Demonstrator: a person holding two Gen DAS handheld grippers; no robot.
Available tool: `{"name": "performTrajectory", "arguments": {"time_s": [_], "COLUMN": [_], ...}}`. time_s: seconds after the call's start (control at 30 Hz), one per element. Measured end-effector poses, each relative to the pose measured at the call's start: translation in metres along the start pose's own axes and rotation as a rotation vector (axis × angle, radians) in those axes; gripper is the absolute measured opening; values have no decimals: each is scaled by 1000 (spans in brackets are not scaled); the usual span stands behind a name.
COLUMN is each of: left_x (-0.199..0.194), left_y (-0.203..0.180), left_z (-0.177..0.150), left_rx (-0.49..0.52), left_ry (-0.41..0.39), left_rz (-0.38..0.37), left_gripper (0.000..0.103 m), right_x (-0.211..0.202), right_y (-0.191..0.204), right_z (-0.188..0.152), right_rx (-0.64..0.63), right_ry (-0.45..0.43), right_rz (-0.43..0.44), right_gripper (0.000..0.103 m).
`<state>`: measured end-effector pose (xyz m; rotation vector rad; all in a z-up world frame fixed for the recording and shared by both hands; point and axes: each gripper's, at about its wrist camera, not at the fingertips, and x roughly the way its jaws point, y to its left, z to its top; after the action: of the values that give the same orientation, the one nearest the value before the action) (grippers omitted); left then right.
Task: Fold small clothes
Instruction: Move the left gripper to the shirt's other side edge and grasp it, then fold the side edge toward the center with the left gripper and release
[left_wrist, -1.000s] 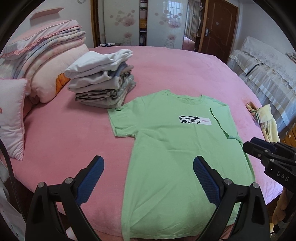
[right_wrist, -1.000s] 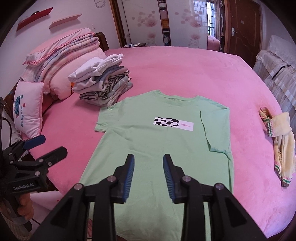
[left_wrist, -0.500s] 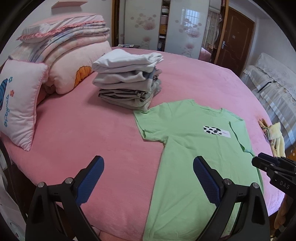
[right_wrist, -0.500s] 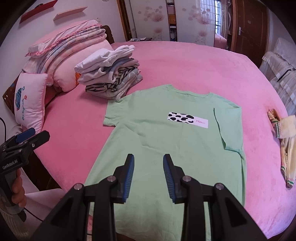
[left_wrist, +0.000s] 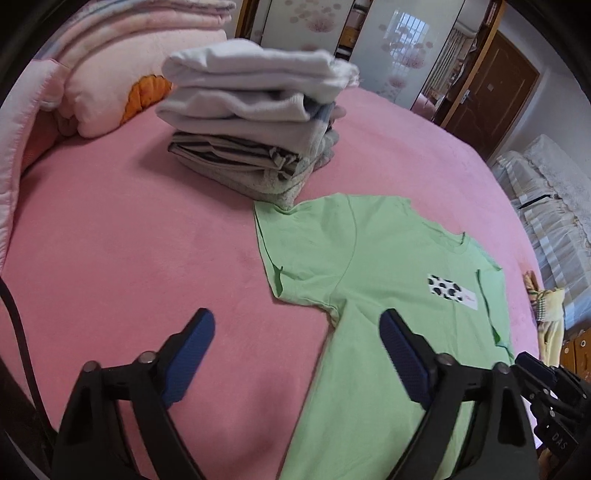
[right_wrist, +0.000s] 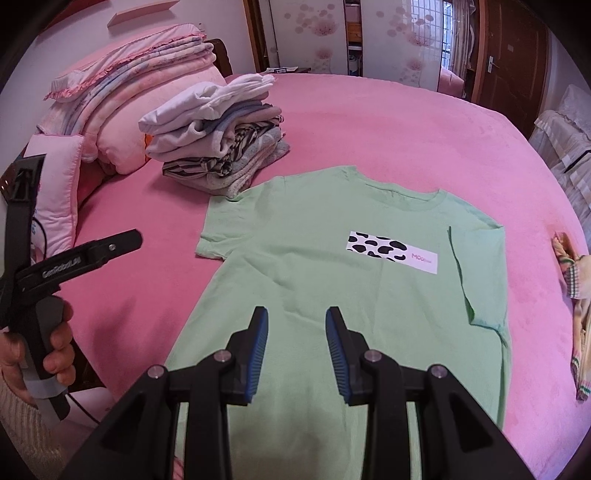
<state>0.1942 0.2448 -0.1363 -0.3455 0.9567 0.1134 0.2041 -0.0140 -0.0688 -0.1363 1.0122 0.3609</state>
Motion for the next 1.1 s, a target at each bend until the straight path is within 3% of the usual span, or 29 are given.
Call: {"name": "performTrajectory", "arguments": {"time_s": [0.27, 0.4, 0.5, 0.77, 0.87, 0.93, 0.97, 1.1], "left_x": [74, 107, 128, 156, 164, 169, 171, 165], "left_y": [-5, -2, 4, 19, 21, 21, 20, 6], "left_z": [19, 22, 21, 17, 18, 20, 20, 23], "left_rx": [4, -16, -46, -140, -164, -181, -198, -175], "left_ry": [74, 121, 153, 161, 154, 165, 174, 123], "left_rz": [24, 7, 4, -52, -62, -99, -136, -99], "left_gripper": [81, 70, 69, 59, 38, 11, 9, 6], "right_x": [67, 91, 105, 130, 133, 134, 134, 133], "right_y": [-16, -17, -17, -16, -18, -20, -21, -26], "right_z": [32, 46, 50, 47, 45, 44, 43, 42], "right_rx": [31, 39, 46, 48, 55, 59, 62, 73], "right_ry": [2, -6, -5, 18, 23, 26, 26, 24], "right_rz": [-18, -11, -3, 17, 24, 28, 29, 34], "right_gripper": [32, 32, 32, 32, 32, 32, 32, 32]}}
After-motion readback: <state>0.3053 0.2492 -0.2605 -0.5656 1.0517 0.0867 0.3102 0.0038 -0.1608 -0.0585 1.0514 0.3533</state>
